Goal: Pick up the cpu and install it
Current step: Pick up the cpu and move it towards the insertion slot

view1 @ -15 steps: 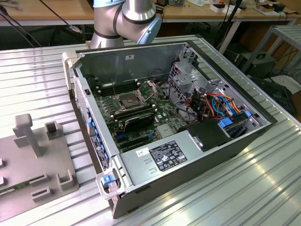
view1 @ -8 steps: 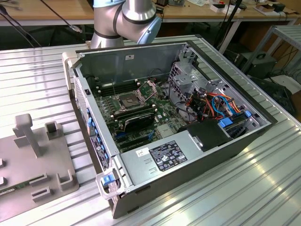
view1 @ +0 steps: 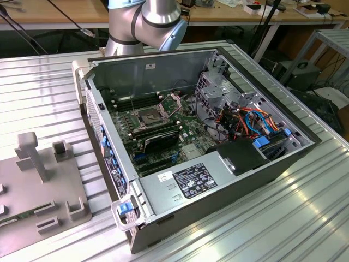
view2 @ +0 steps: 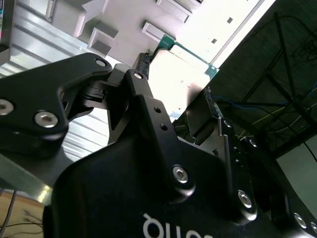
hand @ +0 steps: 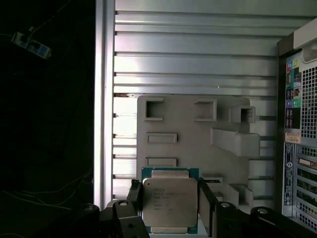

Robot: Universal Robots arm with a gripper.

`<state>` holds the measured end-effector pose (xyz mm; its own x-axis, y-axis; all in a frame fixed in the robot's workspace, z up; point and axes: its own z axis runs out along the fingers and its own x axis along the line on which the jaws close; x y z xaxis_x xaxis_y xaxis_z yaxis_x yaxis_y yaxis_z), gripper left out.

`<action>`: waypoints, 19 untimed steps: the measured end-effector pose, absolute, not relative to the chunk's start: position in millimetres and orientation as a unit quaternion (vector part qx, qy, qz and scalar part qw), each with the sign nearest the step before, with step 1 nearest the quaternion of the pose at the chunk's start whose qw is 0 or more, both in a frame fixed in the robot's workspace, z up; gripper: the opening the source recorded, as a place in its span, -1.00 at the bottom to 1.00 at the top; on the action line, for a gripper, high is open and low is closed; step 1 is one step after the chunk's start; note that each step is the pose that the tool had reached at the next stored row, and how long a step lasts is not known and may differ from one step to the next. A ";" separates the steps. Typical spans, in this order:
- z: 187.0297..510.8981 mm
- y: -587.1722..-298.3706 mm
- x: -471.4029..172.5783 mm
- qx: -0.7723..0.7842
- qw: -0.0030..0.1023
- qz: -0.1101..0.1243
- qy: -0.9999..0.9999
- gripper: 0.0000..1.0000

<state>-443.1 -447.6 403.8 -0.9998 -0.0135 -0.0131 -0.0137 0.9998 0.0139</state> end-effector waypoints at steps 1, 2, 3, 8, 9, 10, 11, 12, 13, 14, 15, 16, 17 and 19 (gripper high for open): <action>404.7 -447.6 -443.1 -0.007 0.006 0.007 1.000 0.09; 406.1 -447.6 -443.1 -0.007 0.006 0.007 1.000 0.09; 408.5 -447.6 -443.1 -0.007 0.007 0.007 1.000 0.09; 411.4 -447.6 -443.0 -0.007 0.007 0.007 1.000 0.09; 411.5 -447.7 -442.0 -0.007 0.007 0.007 1.000 0.09; 411.4 -447.6 -440.5 -0.007 0.007 0.007 1.000 0.09; 411.4 -447.6 -438.9 -0.007 0.007 0.007 1.000 0.09; 411.4 -447.7 -437.4 -0.007 0.007 0.007 1.000 0.09; 411.4 -447.6 -435.8 -0.007 0.007 0.007 1.000 0.09; 411.4 -447.6 -433.9 -0.007 0.007 0.007 1.000 0.09; 411.4 -447.6 -432.3 -0.007 0.007 0.007 1.000 0.09; 411.4 -447.6 -430.3 -0.007 0.007 0.007 1.000 0.09; 411.4 -447.6 -428.4 -0.007 0.007 0.007 1.000 0.09; 411.4 -447.6 -423.1 -0.007 0.007 0.007 1.000 0.09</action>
